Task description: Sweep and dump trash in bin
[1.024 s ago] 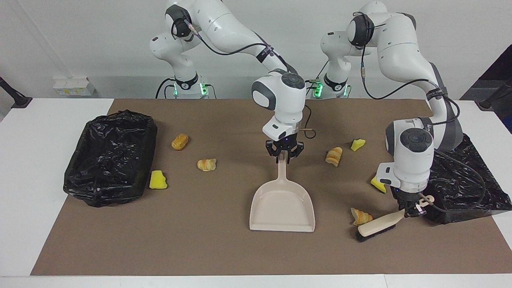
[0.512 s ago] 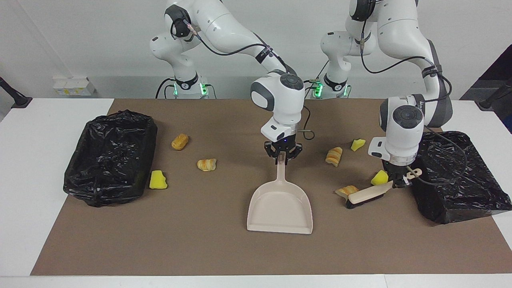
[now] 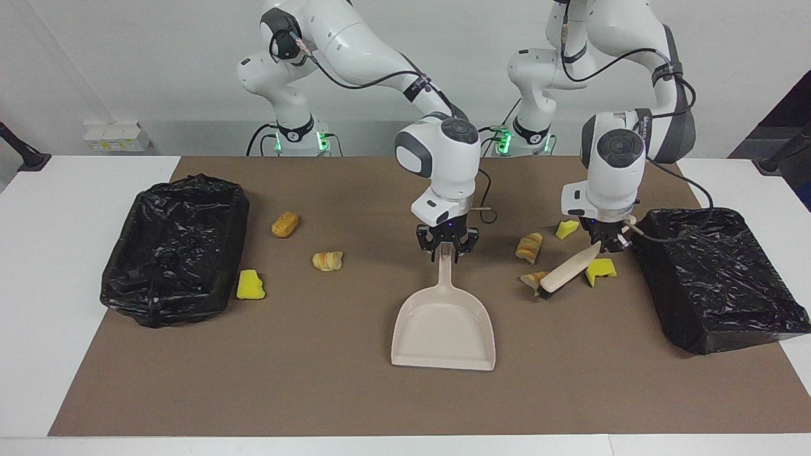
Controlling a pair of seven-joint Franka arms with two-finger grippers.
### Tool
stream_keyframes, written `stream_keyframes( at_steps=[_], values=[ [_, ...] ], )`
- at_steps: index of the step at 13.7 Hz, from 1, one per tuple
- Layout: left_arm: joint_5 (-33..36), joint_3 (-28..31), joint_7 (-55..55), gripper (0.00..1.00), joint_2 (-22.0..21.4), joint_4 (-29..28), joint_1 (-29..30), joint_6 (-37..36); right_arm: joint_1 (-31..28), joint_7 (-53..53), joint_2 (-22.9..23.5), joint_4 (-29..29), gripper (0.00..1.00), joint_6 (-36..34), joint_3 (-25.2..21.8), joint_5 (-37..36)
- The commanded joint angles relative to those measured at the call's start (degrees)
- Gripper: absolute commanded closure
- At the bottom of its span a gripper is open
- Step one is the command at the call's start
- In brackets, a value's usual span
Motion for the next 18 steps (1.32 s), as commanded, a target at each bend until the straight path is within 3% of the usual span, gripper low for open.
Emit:
stream_keyframes(
  at_steps=[1,2,3,6,9,12,14,18],
  values=[
    [-1.09,0.72,-6.25,1.0,-6.28,-4.12,1.2,-3.64,-0.72,-0.97,0.34,-0.84,0.56,2.24,0.42,-0.64],
    [-1.09,0.81,-11.06,1.0,-8.47,-7.27,2.16,-3.13,-0.8,-1.14,0.34,-0.49,0.81,1.45,0.42,-1.16],
    [-1.09,0.81,-16.94,1.0,-10.06,-10.09,2.87,-2.6,-0.63,-1.14,0.25,-0.32,0.98,1.1,0.42,-1.26],
    [-1.09,0.81,-34.52,1.0,-12.97,-14.67,5.86,-2.34,-0.89,-3.14,-0.18,-0.14,1.0,0.74,0.33,-1.43],
    [-1.09,0.81,-47.9,1.0,-13.15,-16.34,8.49,-1.99,-3.17,-15.69,-2.73,-0.75,1.0,0.74,0.42,-0.3],
    [-1.09,0.72,-55.2,1.0,-13.76,-19.24,8.68,-1.72,-5.19,-24.75,-4.92,-2.15,1.0,-0.75,0.42,-0.12],
    [-1.09,0.64,-60.39,1.0,-13.85,-21.62,8.24,0.12,-7.04,-36.94,-7.64,-4.52,1.0,-2.5,0.51,0.67],
    [-4.06,0.46,-63.05,1.0,-13.24,-23.03,3.95,2.32,-10.73,-58.21,-11.69,-5.32,1.0,-11.72,0.42,3.66]
  ],
)
